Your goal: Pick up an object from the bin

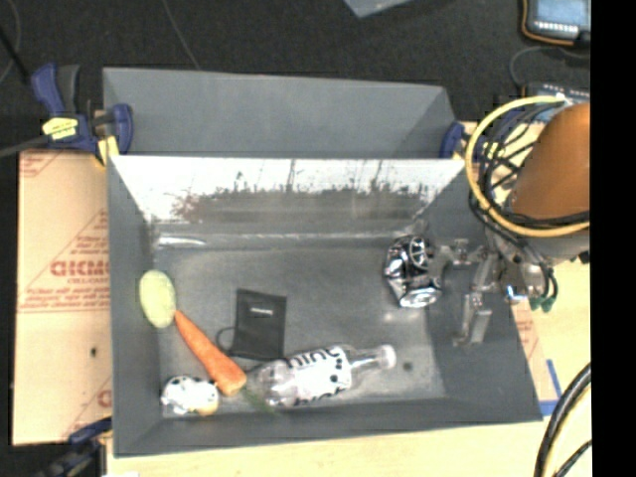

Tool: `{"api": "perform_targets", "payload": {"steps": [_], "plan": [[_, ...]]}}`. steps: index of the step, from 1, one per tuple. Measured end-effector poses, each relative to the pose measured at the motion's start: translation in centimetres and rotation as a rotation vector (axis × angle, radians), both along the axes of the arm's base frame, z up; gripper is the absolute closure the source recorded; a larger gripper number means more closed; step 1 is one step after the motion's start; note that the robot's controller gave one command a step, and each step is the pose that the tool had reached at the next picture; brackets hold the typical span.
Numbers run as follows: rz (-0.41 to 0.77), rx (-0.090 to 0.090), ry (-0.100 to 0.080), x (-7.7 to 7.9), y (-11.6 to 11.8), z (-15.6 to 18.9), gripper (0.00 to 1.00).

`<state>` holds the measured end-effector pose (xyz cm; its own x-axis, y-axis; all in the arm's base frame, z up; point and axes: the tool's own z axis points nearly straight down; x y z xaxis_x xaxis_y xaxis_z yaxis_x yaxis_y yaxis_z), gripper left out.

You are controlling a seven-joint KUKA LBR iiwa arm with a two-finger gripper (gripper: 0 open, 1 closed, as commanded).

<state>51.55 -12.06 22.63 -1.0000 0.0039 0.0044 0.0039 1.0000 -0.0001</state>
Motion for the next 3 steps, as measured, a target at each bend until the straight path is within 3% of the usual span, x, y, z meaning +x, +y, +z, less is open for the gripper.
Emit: {"api": "perform_targets", "payload": {"steps": [1,2,3], "plan": [[0.003,-0.001,-0.008,0.1,0.1,0.4,0.00],[-0.034,-0.001,-0.008,1.2,-0.1,-1.1,0.00],[-0.196,-0.001,-0.010,3.4,0.9,-3.7,0.00]]}}
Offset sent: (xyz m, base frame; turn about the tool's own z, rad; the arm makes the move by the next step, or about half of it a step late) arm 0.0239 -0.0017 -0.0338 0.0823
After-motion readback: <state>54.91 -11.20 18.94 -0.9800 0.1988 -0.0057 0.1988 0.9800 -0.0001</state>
